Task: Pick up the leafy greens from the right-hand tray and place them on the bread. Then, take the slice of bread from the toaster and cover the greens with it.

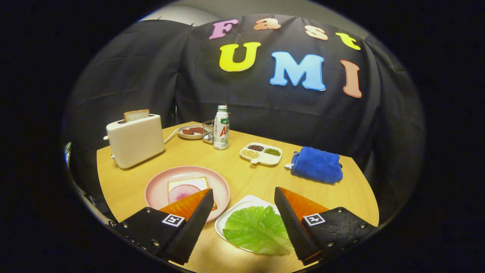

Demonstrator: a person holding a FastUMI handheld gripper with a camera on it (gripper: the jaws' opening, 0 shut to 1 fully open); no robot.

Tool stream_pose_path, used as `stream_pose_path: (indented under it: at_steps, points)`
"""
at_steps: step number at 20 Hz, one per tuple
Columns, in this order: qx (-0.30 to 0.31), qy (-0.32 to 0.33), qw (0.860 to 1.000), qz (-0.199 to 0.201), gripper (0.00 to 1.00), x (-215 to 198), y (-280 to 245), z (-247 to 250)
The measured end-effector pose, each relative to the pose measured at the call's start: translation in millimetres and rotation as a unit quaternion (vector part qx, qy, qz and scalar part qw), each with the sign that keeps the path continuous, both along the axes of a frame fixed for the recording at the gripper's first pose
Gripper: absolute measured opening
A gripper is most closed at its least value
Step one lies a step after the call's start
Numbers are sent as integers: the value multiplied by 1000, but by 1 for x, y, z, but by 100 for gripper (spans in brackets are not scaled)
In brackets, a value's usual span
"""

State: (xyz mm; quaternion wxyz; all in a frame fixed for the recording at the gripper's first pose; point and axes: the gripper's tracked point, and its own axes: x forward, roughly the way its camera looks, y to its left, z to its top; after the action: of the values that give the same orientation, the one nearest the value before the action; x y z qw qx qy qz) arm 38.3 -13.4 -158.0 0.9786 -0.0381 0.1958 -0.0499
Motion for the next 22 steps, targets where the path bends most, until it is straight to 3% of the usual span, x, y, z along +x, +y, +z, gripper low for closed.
stream_pose_path:
  at_steps: [7,12,15,16,17,20,21,22]
  points:
    - [11,74,996,-48,99,-2,-29,-58]
    - [65,116,991,-34,99,-5,-21,-85]
    - [68,121,990,-31,92,-7,-26,-85]
    - [68,123,990,-30,83,-8,-25,-84]
    - [67,121,990,-25,83,-7,-23,-86]
    - [83,120,989,-33,36,-8,-24,-85]
    - [79,116,989,-33,36,-7,-24,-84]
    - [97,114,988,-48,18,-6,-26,-86]
